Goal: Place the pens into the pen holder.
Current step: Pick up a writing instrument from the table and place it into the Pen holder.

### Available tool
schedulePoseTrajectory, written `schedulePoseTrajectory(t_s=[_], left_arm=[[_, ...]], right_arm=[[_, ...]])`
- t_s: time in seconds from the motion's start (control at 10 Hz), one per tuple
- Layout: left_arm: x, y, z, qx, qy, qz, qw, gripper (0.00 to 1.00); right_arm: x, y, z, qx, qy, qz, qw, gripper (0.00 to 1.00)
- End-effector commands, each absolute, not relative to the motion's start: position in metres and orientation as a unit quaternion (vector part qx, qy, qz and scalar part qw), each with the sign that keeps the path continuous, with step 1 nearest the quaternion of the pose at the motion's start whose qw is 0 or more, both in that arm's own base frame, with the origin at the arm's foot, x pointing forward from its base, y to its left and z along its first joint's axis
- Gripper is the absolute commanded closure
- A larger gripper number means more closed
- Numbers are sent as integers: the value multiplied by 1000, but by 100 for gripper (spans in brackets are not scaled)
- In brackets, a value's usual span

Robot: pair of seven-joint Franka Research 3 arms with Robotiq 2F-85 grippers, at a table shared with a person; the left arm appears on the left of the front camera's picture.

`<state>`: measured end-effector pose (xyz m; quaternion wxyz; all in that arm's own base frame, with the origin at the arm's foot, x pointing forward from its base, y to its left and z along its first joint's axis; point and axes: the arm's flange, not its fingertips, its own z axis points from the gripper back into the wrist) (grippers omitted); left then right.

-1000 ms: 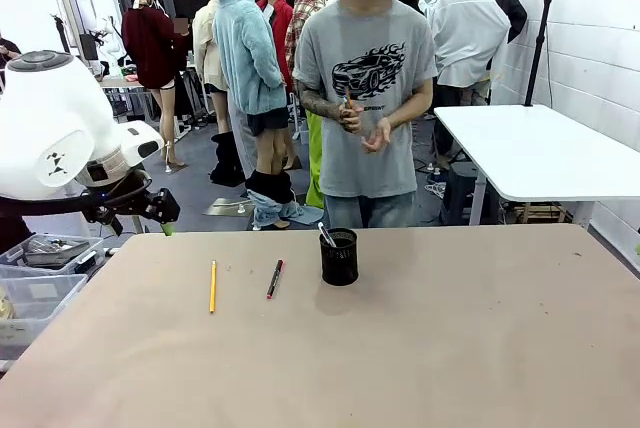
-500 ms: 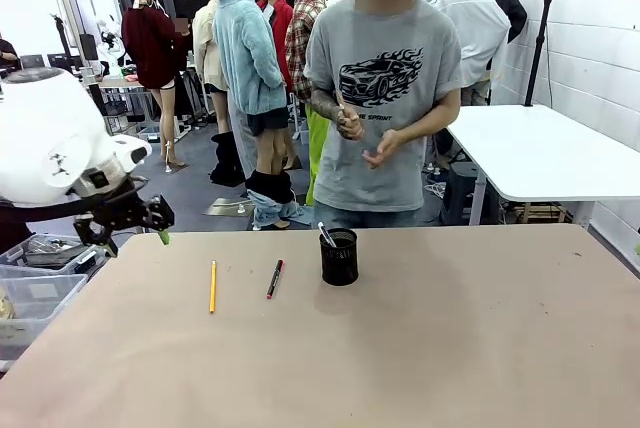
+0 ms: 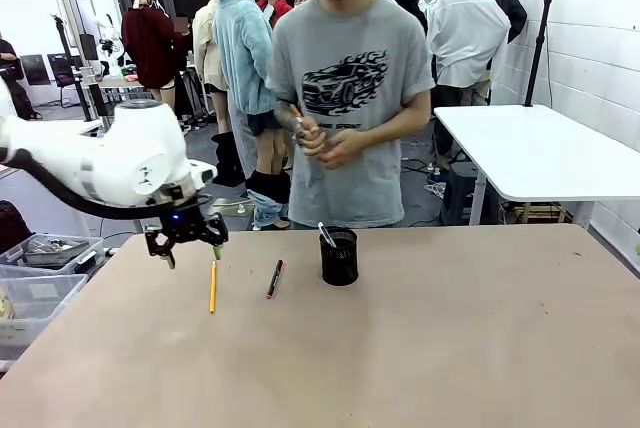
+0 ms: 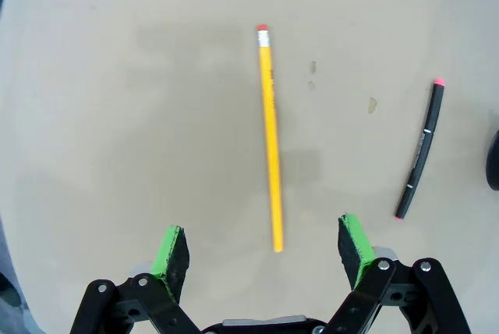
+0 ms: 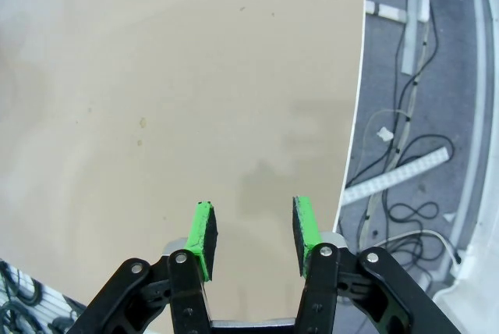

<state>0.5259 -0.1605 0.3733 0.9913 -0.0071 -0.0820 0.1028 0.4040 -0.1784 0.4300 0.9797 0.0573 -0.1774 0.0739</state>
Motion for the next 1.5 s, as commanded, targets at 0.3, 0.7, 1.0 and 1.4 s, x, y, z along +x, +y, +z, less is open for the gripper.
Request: schedulePoseTrajectory(t_s=[0.3,0.7,1.0,1.4], left_arm=[[558,-164,339,7,-60,131,989,0],[561,-160,318,-16,-29,138,990,0],[562,-162,308,-10,-21,135,991,17],[562,-165,305,-3,-18,132,991,96]], right_arm=[[404,-179,429,54,-177,77,980,49],[404,-179,429,54,-177,77,980,49],[404,-179,429,54,-177,77,980,49],[404,-179,429,54,-177,77,980,49]])
